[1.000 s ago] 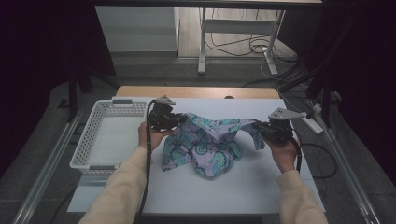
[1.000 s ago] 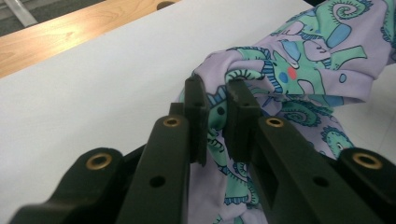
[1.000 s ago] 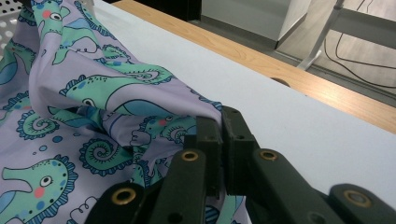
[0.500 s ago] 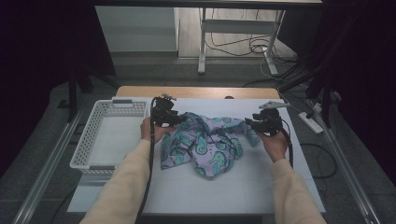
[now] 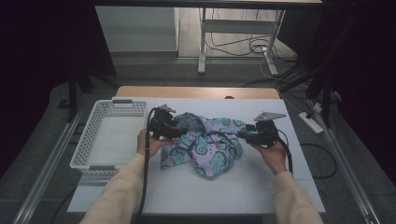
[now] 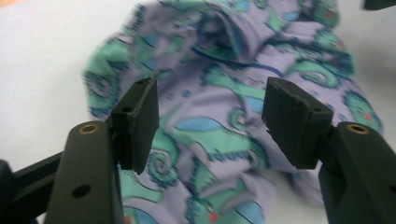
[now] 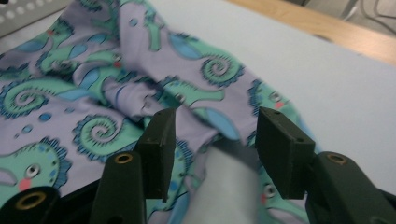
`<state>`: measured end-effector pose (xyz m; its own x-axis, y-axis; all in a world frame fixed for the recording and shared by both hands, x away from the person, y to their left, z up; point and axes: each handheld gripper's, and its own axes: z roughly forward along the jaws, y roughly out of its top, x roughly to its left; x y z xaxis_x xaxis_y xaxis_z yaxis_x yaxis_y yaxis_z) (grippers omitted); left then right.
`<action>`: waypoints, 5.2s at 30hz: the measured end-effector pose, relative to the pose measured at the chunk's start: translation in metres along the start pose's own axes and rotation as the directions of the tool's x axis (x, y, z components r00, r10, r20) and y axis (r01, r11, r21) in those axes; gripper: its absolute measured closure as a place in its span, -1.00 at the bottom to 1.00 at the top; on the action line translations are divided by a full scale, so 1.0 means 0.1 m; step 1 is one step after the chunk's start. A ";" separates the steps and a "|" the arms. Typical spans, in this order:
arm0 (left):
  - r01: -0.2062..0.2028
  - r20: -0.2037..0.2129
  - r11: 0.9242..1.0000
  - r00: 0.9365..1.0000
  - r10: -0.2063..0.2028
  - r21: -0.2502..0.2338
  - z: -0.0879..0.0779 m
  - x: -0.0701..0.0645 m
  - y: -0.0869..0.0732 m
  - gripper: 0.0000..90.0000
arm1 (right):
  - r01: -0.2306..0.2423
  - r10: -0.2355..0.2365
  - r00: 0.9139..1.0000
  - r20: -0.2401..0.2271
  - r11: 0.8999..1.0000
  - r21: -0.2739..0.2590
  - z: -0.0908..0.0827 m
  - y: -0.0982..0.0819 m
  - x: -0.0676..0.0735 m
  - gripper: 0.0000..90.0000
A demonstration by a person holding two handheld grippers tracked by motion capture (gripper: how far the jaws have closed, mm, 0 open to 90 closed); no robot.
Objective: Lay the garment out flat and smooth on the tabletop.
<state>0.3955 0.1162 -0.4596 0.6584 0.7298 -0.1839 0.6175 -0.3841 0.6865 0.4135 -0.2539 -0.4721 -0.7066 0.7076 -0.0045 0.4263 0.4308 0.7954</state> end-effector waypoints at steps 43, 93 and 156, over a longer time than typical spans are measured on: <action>-0.082 0.059 0.996 0.995 0.081 0.015 -0.06 -0.33 -0.38 -0.19 | 0.115 -0.111 0.987 -0.116 0.993 0.029 0.02 -0.13 0.64 -0.13; -0.103 0.057 0.994 0.993 0.100 0.048 0.03 -0.37 -0.42 -0.20 | 0.259 -0.234 0.962 -0.140 0.945 0.199 0.43 -0.29 1.01 0.63; -0.084 0.061 0.995 0.995 0.080 0.056 0.02 -0.38 -0.51 -0.20 | 0.123 -0.120 0.987 -0.103 0.992 0.028 0.00 -0.24 0.68 -0.12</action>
<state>0.3401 0.1065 -0.4889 0.7311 0.6606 -0.1708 0.5830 -0.4748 0.6593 0.3555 -0.2157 -0.4916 -0.8071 0.5892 -0.0369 0.3518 0.5302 0.7715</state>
